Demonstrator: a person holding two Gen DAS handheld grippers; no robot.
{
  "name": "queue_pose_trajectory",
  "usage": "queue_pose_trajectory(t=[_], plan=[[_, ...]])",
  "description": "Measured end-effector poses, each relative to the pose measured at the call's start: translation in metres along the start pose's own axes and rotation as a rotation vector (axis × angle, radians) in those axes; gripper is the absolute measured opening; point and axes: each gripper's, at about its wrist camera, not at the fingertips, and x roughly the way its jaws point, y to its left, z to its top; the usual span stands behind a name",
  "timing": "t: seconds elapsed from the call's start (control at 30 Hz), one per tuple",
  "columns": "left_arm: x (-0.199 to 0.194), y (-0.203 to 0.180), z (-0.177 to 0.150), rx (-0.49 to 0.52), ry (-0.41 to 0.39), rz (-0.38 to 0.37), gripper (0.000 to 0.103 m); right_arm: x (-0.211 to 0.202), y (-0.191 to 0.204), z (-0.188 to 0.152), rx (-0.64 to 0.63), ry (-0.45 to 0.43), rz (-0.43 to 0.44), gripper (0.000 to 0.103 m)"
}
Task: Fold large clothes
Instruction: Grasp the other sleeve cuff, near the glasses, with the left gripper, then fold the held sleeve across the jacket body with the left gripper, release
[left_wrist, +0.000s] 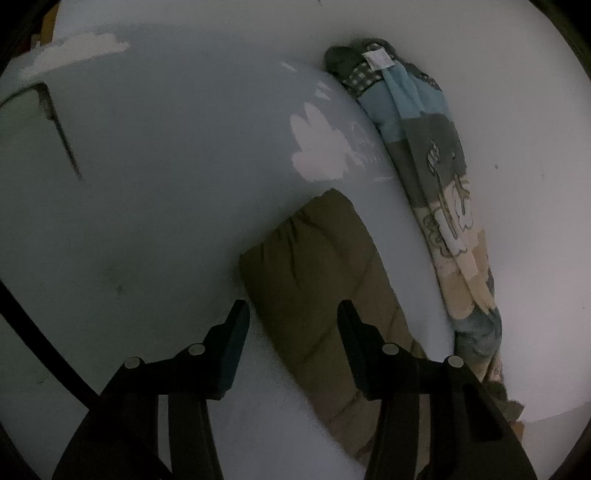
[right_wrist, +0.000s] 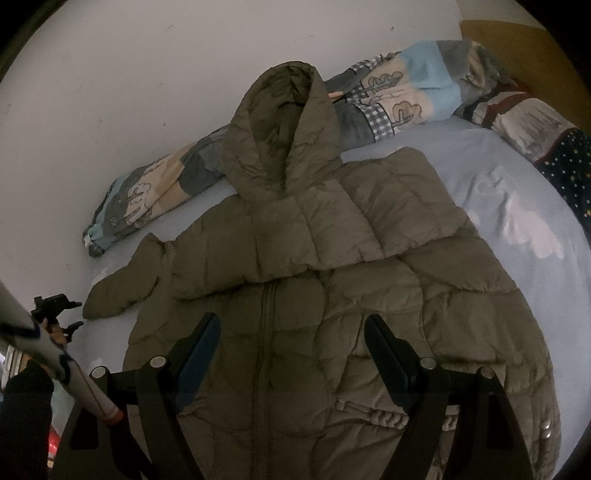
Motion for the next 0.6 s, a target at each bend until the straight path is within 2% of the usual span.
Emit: queue_pose_trajectory(t=[0.23, 0.27, 0.3, 0.33, 0.4, 0.6], plan=[[0.022, 0.012, 0.003, -0.093, -0.054, -0.036, 0.048, 0.004, 0.000, -0.002, -0.010, 0.006, -0.012, 0.084], [0.023, 0.011, 0.004, -0.088, -0.057, -0.045, 0.044, 0.005, 0.000, -0.003, -0.014, 0.010, -0.013, 0.084], [0.023, 0.010, 0.005, -0.079, -0.055, -0.045, 0.030, 0.006, 0.001, -0.003, -0.017, 0.012, -0.015, 0.084], [0.023, 0.007, 0.006, -0.067, -0.052, -0.051, 0.025, 0.007, 0.000, -0.003, -0.019, 0.013, -0.015, 0.084], [0.017, 0.001, 0.007, -0.042, -0.053, -0.067, 0.021, 0.008, -0.001, -0.003, -0.017, 0.019, -0.014, 0.084], [-0.019, -0.042, 0.000, 0.080, -0.076, -0.103, 0.020, 0.004, -0.007, -0.003, 0.015, 0.003, -0.017, 0.084]])
